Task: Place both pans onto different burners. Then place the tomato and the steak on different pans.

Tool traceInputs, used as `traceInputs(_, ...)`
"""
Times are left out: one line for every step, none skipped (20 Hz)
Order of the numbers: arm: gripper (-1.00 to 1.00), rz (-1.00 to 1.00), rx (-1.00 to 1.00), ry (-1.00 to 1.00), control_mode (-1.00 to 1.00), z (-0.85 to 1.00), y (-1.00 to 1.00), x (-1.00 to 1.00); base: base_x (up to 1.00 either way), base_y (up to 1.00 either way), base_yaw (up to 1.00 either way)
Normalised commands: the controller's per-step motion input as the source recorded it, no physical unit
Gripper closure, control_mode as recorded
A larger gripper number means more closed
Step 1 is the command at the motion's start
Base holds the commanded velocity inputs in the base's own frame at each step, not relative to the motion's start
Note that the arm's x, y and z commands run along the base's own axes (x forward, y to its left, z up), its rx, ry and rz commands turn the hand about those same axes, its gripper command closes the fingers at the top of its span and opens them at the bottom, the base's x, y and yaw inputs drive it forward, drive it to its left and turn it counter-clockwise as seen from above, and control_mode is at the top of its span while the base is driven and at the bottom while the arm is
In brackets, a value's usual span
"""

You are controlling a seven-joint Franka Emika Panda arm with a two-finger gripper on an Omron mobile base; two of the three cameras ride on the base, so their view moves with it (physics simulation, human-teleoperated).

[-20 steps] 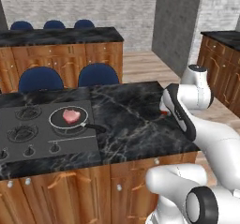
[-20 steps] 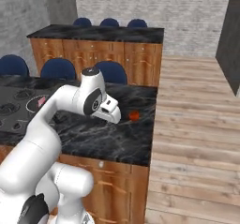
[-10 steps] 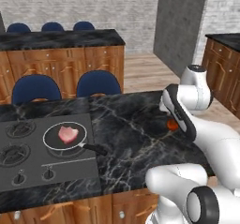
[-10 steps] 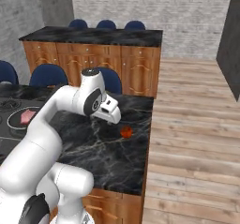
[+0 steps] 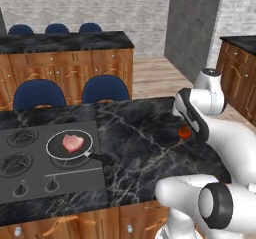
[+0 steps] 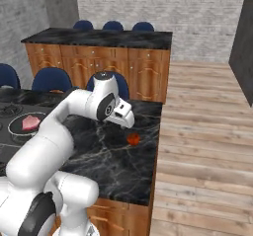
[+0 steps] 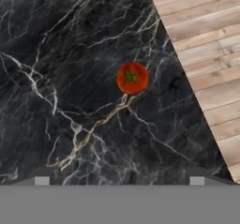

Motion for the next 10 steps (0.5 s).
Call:
traceInputs(-1.0, 0.0, 0.0, 0.0, -1.0, -0.24, -0.38, 0.68, 0.0, 0.0, 0.0)
traceInputs(-1.0, 0.0, 0.0, 0.0, -1.0, -0.29, -0.31, 0.63, 0.0, 0.0, 0.0)
traceInputs(-1.0, 0.0, 0.0, 0.0, -1.0, -0.34, -0.24, 0.59, 0.0, 0.0, 0.0)
traceInputs(-1.0, 0.0, 0.0, 0.0, -1.0, -0.36, -0.17, 0.56, 0.0, 0.0, 0.0)
traceInputs(-1.0, 0.0, 0.0, 0.0, -1.0, -0.31, -0.14, 0.56, 0.0, 0.0, 0.0)
traceInputs(-1.0, 0.0, 0.0, 0.0, -1.0, -0.31, -0.11, 0.49, 0.0, 0.0, 0.0)
traceInputs(-1.0, 0.0, 0.0, 0.0, -1.0, -0.36, -0.06, 0.36, 0.0, 0.0, 0.0)
traceInputs(-1.0, 0.0, 0.0, 0.0, -1.0, -0.36, -0.12, 0.27, 0.0, 0.0, 0.0)
traceInputs(-1.0, 0.0, 0.0, 0.0, -1.0, -0.37, -0.14, 0.27, 0.0, 0.0, 0.0)
traceInputs(-1.0, 0.0, 0.0, 0.0, -1.0, -0.36, -0.11, 0.3, 0.0, 0.0, 0.0)
